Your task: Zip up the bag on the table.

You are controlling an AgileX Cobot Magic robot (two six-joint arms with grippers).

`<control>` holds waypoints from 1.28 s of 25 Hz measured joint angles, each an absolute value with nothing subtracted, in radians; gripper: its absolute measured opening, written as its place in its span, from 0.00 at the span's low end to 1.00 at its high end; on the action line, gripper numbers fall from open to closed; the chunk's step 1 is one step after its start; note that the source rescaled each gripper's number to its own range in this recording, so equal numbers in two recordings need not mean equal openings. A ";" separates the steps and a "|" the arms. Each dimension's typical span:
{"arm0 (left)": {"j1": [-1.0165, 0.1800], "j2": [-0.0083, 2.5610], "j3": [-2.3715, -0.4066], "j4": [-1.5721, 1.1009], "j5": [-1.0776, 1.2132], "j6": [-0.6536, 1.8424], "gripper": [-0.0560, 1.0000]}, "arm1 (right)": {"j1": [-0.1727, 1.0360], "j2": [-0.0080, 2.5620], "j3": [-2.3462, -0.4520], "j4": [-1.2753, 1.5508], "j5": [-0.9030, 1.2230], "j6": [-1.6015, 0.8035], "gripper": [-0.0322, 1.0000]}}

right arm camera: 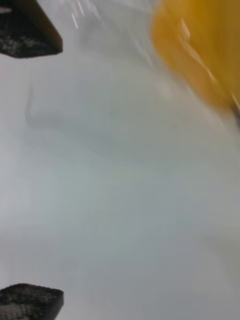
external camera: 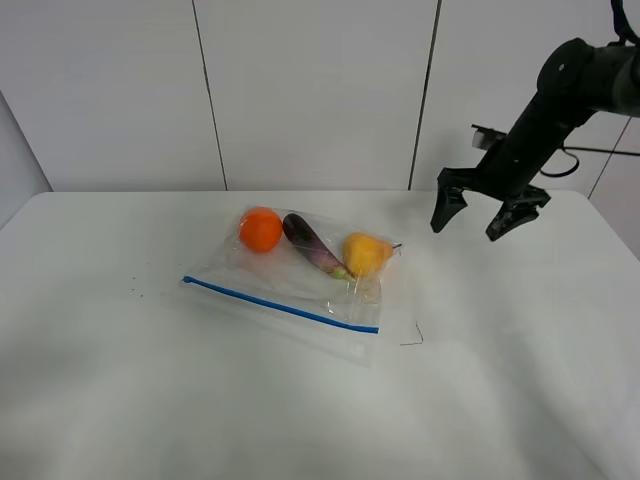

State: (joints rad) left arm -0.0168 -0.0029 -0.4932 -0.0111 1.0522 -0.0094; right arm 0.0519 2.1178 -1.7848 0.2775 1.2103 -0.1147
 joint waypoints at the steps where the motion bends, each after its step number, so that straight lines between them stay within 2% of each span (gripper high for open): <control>1: -0.017 -0.003 -0.493 -0.011 1.052 -0.009 0.95 | 0.052 2.117 -1.802 0.226 1.210 -0.102 1.00; 6: -0.017 -0.003 -0.493 -0.011 1.052 -0.009 0.95 | 0.052 2.113 -1.820 0.095 1.211 -0.072 1.00; 13: -0.017 -0.003 -0.493 -0.011 1.052 -0.009 0.95 | 0.020 2.105 -1.817 0.074 1.211 -0.057 1.00; 17: -0.017 -0.003 -0.493 -0.011 1.052 -0.009 0.95 | -0.007 2.035 -1.746 0.067 1.210 -0.057 1.00; 23: -0.017 -0.003 -0.493 -0.011 1.052 -0.009 0.95 | -0.009 1.842 -1.507 0.060 1.210 -0.056 1.00; 32: -0.017 -0.003 -0.493 -0.011 1.052 -0.009 0.95 | -0.009 1.411 -0.979 0.053 1.211 -0.057 1.00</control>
State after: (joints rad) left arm -0.0168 -0.0029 -0.4932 -0.0111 1.0522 -0.0089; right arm -0.0091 1.4107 -0.9790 0.0529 1.2115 -0.0570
